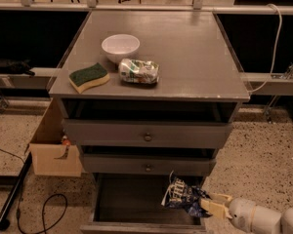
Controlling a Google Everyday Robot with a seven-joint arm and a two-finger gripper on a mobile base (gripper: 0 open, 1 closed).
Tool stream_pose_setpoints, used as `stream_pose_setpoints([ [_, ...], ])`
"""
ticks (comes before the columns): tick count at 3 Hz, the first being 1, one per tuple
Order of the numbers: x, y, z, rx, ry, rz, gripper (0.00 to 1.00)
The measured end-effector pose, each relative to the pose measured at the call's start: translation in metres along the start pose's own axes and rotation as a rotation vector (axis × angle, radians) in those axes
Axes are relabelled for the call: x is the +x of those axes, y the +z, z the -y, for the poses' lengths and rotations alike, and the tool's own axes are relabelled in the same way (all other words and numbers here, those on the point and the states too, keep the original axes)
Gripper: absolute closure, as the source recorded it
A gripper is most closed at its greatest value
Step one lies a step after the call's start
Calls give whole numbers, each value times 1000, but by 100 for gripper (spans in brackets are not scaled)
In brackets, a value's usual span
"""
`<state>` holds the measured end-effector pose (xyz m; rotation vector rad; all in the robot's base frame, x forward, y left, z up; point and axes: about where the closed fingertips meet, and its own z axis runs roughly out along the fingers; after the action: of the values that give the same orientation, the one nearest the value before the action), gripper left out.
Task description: Place blue chip bag into bottom drawer
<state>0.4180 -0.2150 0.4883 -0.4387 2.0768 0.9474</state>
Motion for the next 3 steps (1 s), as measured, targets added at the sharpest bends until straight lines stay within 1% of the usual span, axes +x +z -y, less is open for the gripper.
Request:
stream_pose_setpoints([
  [1,19,2,25,138,-82,-20,100],
  [2,17,1,38,191,-87,-22,100],
  [3,20,9,38,188,-92,-44,100],
])
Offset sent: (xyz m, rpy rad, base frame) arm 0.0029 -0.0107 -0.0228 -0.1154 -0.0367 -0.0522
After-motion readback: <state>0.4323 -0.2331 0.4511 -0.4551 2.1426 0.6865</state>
